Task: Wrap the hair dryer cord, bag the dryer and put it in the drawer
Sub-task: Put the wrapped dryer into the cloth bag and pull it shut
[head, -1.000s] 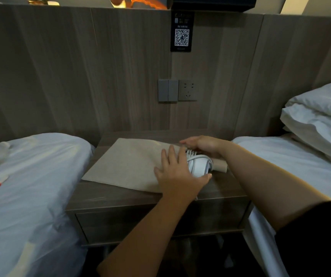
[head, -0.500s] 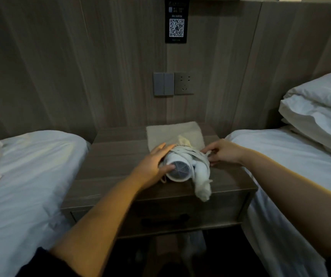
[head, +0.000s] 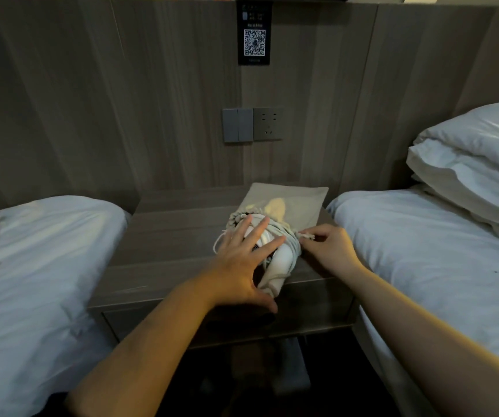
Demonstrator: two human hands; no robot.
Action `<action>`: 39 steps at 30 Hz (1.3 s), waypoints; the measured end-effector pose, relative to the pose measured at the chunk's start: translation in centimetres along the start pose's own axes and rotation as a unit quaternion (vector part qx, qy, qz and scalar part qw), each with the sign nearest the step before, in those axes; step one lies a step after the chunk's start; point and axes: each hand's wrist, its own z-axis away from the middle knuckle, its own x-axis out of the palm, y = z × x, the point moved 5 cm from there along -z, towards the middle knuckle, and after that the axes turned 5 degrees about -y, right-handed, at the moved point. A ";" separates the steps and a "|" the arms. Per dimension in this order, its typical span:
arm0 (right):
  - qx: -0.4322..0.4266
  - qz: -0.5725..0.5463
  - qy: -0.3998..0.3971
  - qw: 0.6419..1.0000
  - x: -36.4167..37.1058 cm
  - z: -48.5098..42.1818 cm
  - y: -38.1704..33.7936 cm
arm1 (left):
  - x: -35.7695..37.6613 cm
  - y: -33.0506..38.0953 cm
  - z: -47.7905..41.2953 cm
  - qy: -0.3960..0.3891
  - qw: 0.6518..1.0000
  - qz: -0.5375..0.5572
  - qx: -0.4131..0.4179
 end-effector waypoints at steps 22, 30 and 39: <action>-0.006 0.117 -0.113 0.987 1.3 -4.7 -3.0 | -1.2 -1.0 -1.3 -0.034 0.993 -0.102 0.052; 0.012 0.096 -0.125 0.987 1.4 -6.2 -4.0 | -1.6 -1.0 -1.6 -0.100 0.989 -0.101 0.050; -0.013 0.144 -0.162 0.976 1.7 -5.9 -5.3 | -1.4 -0.8 -1.4 -0.037 0.995 -0.080 0.050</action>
